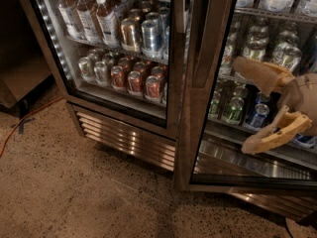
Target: Open right fridge door
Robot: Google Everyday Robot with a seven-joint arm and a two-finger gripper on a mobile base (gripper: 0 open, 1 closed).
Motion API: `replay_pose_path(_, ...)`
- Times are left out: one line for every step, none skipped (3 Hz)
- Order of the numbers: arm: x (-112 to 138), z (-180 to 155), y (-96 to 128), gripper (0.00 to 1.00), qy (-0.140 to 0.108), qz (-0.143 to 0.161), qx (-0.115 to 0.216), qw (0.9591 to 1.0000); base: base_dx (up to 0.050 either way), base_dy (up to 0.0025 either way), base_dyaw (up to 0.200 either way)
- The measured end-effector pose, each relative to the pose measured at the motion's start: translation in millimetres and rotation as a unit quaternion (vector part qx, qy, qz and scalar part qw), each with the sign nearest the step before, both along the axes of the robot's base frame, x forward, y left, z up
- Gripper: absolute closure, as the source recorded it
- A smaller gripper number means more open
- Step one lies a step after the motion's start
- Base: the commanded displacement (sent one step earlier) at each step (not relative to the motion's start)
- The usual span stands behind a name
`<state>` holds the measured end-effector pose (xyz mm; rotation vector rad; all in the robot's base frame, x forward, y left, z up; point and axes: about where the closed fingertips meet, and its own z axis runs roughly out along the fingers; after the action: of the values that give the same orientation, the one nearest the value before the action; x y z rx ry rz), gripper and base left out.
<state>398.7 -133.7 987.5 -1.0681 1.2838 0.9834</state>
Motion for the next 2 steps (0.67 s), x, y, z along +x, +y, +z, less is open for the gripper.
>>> replay_pose_path(-1.7,3.0,-19.8,0.00,-0.005,-0.019,0.021,0.9996,0.000,0.00000,0.000)
replay_pose_path(-6.3,9.9,-44.4,0.00,-0.013,-0.041,0.044,0.9981,0.000,0.00000,0.000)
